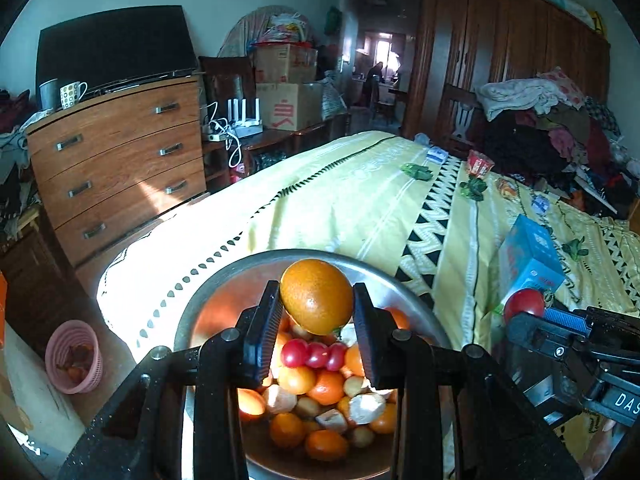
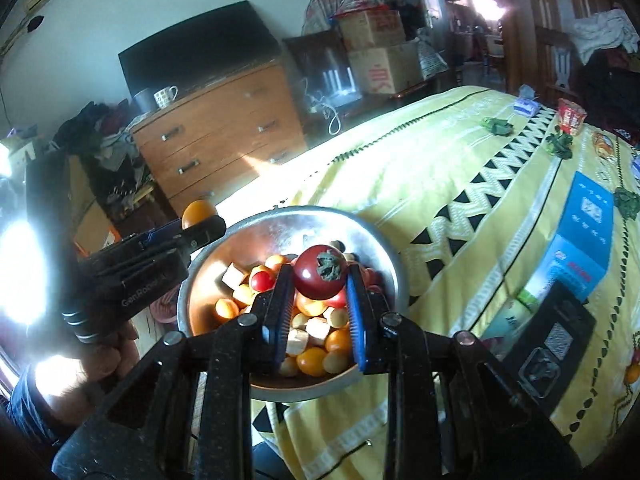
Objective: Organize fruits
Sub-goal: 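Carry the tomato and orange over the metal bowl with both tools, then open both tools above the bowl to drop the tomato and orange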
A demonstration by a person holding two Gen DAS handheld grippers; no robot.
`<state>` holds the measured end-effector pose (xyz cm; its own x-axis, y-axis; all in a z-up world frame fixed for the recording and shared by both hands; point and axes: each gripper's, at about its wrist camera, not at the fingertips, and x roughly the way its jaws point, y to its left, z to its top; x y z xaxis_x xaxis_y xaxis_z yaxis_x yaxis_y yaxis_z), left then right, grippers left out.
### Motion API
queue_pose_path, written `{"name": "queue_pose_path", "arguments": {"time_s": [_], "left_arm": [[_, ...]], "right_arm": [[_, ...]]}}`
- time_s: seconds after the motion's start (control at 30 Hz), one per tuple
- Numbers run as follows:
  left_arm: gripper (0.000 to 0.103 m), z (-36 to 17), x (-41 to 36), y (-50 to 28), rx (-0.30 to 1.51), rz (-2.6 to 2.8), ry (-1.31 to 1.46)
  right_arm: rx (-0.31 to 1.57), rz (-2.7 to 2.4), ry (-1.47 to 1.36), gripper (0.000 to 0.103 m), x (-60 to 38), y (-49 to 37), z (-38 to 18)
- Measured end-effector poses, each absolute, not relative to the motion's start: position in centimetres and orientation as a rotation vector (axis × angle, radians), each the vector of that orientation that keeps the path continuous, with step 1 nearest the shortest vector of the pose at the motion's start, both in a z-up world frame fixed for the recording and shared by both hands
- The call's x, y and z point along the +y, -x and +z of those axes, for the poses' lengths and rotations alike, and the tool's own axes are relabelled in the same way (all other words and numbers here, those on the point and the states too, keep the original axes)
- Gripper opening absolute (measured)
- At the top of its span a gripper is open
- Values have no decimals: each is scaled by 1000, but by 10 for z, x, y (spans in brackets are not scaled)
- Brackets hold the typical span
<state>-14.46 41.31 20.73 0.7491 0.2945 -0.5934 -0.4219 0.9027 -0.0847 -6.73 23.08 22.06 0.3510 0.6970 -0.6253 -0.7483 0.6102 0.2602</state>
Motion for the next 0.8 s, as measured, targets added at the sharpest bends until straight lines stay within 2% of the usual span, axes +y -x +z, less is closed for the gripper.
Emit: {"name": "queue_pose_path", "arguments": {"time_s": [0.37, 0.8], "left_arm": [[36, 169, 428, 142, 709, 421, 196], [36, 158, 434, 138, 744, 427, 190]], "right_arm": [[880, 926, 155, 26, 269, 65, 185], [912, 929, 157, 27, 280, 64, 174]]}}
